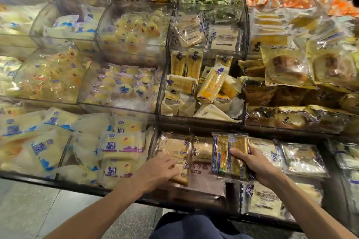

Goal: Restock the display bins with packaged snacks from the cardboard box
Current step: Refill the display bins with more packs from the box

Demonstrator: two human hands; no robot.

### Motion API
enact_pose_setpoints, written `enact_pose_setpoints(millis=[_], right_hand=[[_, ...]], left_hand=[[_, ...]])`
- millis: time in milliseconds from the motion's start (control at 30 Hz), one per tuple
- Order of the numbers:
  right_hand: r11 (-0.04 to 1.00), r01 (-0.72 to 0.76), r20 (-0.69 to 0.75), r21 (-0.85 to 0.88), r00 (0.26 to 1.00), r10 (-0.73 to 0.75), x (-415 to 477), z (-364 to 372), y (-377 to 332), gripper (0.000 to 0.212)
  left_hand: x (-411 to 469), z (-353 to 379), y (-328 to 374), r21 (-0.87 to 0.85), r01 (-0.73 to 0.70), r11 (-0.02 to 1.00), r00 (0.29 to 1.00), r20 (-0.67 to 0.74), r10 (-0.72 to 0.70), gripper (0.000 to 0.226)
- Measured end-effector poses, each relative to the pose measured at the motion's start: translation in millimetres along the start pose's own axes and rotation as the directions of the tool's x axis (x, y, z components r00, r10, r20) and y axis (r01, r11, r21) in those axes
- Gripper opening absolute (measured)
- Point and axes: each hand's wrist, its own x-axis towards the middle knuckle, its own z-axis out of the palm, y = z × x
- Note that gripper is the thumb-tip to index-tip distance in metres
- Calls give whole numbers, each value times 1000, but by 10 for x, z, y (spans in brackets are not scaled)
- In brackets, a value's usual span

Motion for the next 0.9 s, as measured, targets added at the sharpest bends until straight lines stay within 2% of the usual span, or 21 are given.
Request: enact_pose_setpoints(millis=[133,233,300,400,467,500,567,633,667,733,800,900], right_hand=[[1000,-20,17,11,1000,20,-51,-20,33,34],[1000,-6,27,6,1000,6,-85,26,29,49],[1000,4,36,-2,999,-4,-90,60,26,56],[1000,6,42,1,999,-6,-103,83,26,54],[1000,10,37,4,999,-10,-119,109,8,51],[1000,5,40,15,999,-5,-129,128,-5,47],[998,-20,57,52,998,17,-134,171,-13,38],[998,-14,79,56,997,10,-153,233,-16,40],[999,5,91,45,996,-9,-159,270,-13,45],[999,36,90,23,995,-38,-189,335,-17,54],[998,65,76,24,995,-67,-232,350,-54,62],[997,46,21,57,999,-47,-287,208,-97,77]], left_hand=[[-48,152,-3,-29,3,1000,988,154,2,44],[-78,153,20,-83,78,993,956,288,-51,51],[-100,146,11,-101,117,988,954,290,-83,49],[-66,88,18,-117,175,978,935,331,-128,50],[20,-26,91,-209,293,933,917,339,-212,58],[98,-113,154,-320,387,865,905,314,-288,59],[297,-325,276,-602,507,616,859,291,-422,49],[501,-495,399,-788,501,357,828,316,-464,41],[585,-559,460,-836,483,259,821,331,-464,36],[700,-645,551,-877,453,160,813,333,-478,20],[757,-698,557,-884,460,89,789,360,-499,26],[748,-765,428,-888,459,-2,776,402,-485,23]])
